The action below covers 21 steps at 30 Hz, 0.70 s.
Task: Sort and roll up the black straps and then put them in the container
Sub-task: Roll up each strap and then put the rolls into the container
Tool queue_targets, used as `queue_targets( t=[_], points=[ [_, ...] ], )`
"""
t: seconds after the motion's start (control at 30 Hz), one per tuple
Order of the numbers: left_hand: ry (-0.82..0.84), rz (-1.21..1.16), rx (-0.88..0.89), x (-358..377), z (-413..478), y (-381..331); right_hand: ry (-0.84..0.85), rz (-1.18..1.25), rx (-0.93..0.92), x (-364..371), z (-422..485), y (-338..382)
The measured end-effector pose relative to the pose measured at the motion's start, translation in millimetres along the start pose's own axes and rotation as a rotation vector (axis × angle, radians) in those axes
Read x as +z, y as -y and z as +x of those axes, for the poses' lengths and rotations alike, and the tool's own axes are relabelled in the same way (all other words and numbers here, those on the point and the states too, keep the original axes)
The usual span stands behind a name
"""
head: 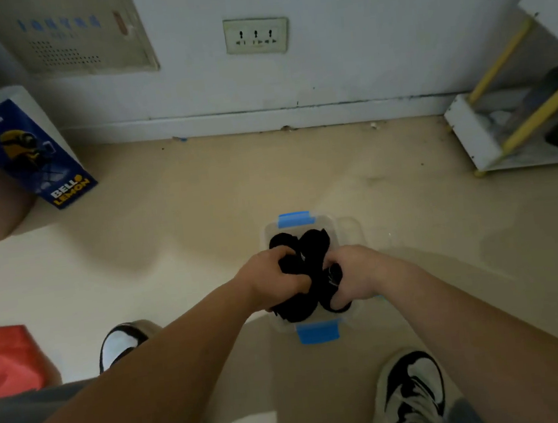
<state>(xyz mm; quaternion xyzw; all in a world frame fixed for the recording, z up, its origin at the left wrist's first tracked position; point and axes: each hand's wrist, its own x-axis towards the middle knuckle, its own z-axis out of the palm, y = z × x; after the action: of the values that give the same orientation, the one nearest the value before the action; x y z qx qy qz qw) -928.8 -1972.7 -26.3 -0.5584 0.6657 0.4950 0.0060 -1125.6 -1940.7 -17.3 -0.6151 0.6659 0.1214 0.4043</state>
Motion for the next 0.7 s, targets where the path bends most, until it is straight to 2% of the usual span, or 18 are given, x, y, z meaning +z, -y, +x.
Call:
queue_targets(
  t=[0.13, 0.3, 0.57, 0.7],
  points=[
    [0.116, 0.273, 0.049, 23, 5, 6, 0.018, -0.039, -0.06, 25, -1, -5],
    [0.082, 0.36, 0.035, 33, 28, 6, 0.045, -0.086, -0.017, 30, 22, -8],
    [0.18, 0.537, 0.044, 43, 59, 15, 0.153, 0.039, 0.056, 31, 53, -19],
    [0.192, 0.621, 0.091, 55, 64, 20, 0.04, -0.174, 0.064, 40, 57, -20]
  ],
)
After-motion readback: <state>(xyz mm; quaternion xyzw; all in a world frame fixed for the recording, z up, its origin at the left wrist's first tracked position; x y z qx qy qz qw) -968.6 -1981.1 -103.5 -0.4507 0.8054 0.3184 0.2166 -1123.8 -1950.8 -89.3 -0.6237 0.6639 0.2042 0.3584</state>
